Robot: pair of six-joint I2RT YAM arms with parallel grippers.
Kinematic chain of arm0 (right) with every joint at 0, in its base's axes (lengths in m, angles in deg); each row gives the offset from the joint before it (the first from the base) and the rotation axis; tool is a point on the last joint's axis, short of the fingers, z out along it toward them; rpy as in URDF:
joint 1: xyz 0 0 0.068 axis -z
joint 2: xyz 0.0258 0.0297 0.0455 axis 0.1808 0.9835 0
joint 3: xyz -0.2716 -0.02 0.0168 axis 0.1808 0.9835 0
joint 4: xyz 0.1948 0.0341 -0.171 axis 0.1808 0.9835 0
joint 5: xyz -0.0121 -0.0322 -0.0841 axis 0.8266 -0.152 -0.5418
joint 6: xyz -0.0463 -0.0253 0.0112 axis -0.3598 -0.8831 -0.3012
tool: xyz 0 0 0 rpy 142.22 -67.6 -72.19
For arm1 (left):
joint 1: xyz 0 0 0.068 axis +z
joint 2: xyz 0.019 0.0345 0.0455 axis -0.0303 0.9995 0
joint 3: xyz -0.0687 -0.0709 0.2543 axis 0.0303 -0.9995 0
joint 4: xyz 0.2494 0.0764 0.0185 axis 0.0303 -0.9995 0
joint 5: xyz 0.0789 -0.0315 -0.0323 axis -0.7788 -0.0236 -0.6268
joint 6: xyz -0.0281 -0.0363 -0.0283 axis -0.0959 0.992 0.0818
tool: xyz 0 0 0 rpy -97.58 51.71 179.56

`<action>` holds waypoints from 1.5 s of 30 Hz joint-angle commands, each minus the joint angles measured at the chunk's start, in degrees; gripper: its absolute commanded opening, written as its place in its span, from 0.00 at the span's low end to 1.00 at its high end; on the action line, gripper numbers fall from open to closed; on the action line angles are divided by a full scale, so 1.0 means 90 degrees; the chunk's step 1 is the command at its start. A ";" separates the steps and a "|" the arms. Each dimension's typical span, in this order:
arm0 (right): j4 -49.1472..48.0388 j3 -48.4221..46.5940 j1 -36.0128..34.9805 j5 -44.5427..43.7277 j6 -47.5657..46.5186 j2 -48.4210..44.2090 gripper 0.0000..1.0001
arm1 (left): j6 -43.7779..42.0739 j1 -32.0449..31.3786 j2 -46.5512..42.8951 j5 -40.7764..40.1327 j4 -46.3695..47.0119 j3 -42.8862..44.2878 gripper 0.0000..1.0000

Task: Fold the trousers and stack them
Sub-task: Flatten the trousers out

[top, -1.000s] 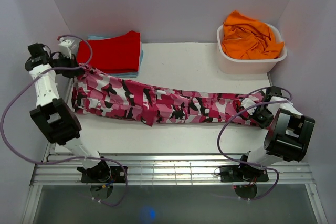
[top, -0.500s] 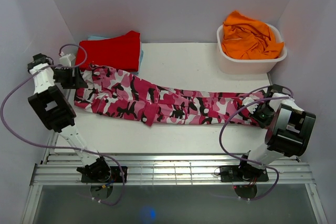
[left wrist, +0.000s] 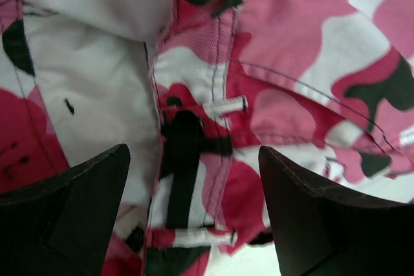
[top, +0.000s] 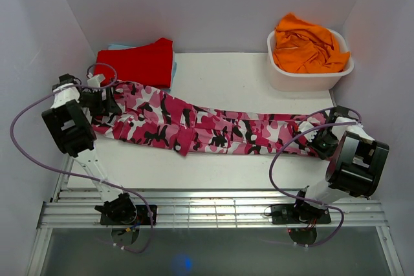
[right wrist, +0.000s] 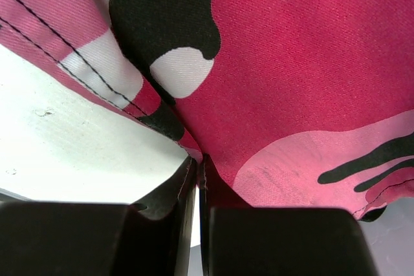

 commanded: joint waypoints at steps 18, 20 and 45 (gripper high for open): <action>0.0228 0.0066 0.0048 0.0133 -0.0537 0.0160 0.08 | 0.0366 -0.0544 -0.0168 0.0408 0.0450 0.0422 0.00; 0.0238 0.0056 0.0048 0.0133 -0.0547 0.0111 0.08 | 0.0327 -0.0476 -0.0499 0.0427 0.0411 0.0460 0.00; 0.0482 -0.0099 0.0390 0.0250 -0.0918 -0.0231 0.08 | -0.2196 0.1370 -0.3464 0.0140 -0.2179 -0.1661 0.74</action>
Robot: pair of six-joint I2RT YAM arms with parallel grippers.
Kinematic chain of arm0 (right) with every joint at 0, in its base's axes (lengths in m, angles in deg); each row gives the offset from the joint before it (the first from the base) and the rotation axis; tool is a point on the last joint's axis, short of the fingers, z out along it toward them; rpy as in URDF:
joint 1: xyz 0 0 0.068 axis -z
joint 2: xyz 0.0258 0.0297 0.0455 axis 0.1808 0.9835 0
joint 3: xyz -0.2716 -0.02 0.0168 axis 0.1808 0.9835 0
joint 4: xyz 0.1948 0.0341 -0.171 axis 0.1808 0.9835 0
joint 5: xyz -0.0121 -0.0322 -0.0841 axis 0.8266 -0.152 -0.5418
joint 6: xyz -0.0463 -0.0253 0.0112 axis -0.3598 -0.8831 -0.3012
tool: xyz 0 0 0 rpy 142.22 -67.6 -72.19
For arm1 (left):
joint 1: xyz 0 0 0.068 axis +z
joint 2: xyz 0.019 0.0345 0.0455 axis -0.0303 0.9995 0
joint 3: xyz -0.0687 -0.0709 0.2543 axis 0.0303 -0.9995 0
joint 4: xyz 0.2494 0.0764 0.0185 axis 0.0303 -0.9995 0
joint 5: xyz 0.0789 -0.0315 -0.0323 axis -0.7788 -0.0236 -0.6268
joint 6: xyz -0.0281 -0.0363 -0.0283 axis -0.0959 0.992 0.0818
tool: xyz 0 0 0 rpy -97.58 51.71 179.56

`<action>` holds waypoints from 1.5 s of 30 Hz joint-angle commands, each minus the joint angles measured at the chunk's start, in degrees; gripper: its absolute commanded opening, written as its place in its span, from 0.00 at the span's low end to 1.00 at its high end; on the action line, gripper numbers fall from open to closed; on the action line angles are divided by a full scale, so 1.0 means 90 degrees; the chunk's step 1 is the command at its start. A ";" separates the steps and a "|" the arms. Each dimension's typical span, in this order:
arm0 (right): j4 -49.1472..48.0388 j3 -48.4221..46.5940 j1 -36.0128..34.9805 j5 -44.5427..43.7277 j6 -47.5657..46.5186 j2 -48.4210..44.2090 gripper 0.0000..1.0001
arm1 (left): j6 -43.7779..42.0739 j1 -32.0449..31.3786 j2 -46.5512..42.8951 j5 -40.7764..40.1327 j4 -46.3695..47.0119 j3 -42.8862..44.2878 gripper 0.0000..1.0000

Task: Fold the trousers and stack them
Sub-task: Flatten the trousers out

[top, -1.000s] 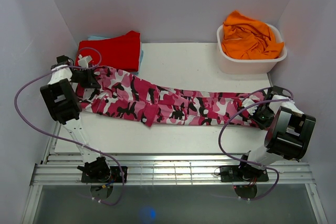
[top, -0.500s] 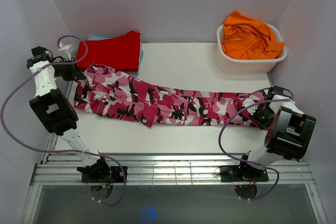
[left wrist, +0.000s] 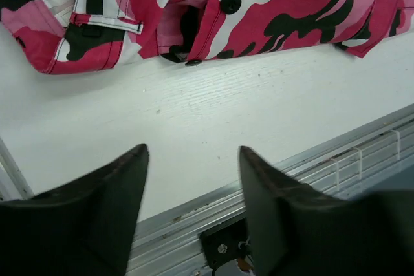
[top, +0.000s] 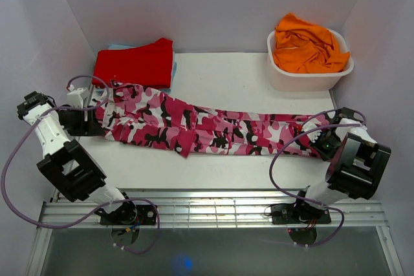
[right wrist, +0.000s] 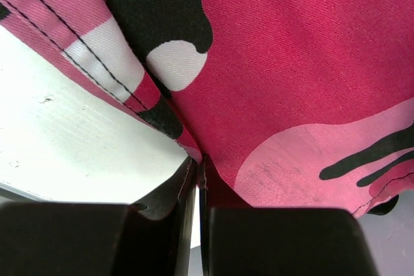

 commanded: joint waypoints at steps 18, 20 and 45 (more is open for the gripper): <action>0.0483 -0.0334 0.0040 0.0117 -0.0538 0.0381 0.08 | 0.3641 -0.1434 0.3831 0.1611 0.4678 0.1969 0.91; 0.0473 -0.0344 0.0040 0.0107 -0.0518 0.0411 0.08 | 0.3778 -0.1619 0.4006 0.1221 0.4865 0.1979 0.91; 0.0444 -0.0530 0.0059 0.0156 -0.0489 0.0245 0.08 | 0.2687 -0.1397 0.4436 0.1760 0.0574 0.5043 0.00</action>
